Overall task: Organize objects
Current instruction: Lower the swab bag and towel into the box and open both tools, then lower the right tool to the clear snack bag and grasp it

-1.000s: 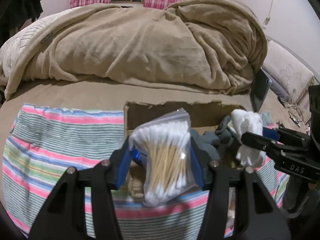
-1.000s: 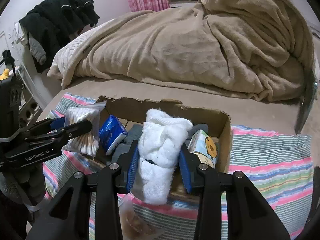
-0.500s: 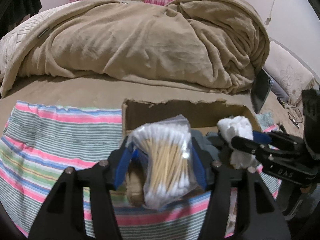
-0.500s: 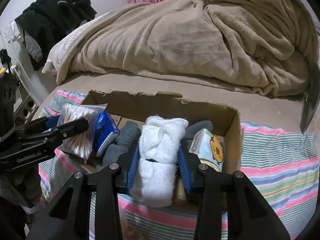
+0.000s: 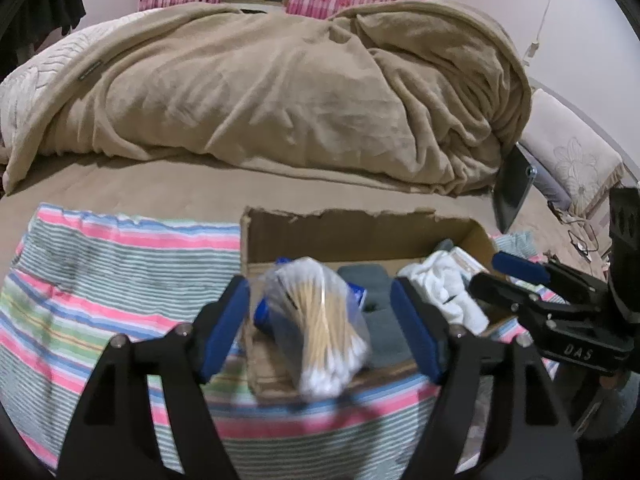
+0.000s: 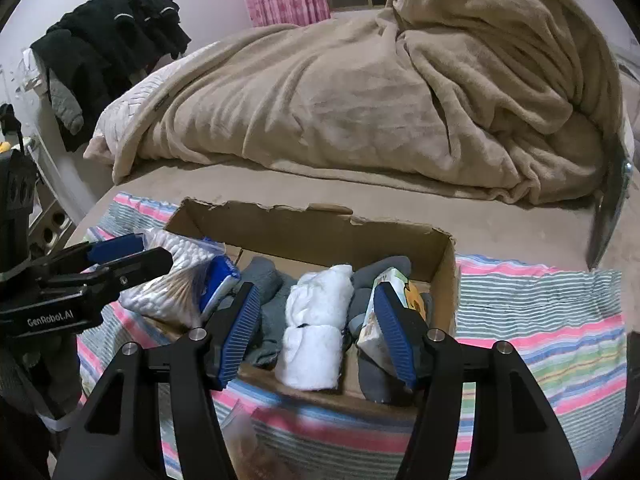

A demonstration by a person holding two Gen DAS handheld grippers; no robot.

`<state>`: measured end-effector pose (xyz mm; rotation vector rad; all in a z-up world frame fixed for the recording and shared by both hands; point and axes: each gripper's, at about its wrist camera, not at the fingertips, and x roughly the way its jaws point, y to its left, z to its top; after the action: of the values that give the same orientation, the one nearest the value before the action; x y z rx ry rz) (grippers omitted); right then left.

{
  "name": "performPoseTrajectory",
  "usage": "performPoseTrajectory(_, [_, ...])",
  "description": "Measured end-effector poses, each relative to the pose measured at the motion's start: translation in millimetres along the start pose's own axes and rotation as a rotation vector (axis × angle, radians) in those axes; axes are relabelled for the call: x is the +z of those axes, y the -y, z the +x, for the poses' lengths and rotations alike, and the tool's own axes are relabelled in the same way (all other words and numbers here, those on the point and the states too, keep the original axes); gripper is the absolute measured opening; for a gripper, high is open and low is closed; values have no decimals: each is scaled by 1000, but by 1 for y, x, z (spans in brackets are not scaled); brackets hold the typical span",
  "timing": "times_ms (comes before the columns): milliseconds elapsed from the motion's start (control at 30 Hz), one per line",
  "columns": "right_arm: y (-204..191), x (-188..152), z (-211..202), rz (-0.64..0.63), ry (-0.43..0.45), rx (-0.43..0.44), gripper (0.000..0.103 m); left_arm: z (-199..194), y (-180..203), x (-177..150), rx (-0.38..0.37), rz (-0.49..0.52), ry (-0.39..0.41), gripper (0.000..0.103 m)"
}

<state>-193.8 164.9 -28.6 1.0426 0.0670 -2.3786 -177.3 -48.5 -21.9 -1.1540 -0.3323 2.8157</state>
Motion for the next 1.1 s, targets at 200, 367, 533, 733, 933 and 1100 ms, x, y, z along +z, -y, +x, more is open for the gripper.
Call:
performPoseTrajectory(200, [-10, -11, -16, -9, -1, 6, 63, -17, -2, -6, 5, -9, 14, 77])
performPoseTrajectory(367, [-14, -22, -26, -13, -9, 4, 64, -29, -4, -11, 7, -18, 21, 78])
performPoseTrajectory(533, [-16, -33, -33, -11, -20, 0, 64, -41, -4, -18, 6, -21, 19, 78])
performPoseTrajectory(733, [-20, -43, -38, -14, -34, 3, 72, -52, -3, -33, 5, -29, -2, 78])
performPoseTrajectory(933, [-24, -55, -40, -25, -54, 11, 72, -54, -4, -54, 6, -37, -43, 78])
performPoseTrajectory(1100, [-26, -65, -39, -24, -76, 17, 72, -55, -6, -71, 9, -54, -73, 78])
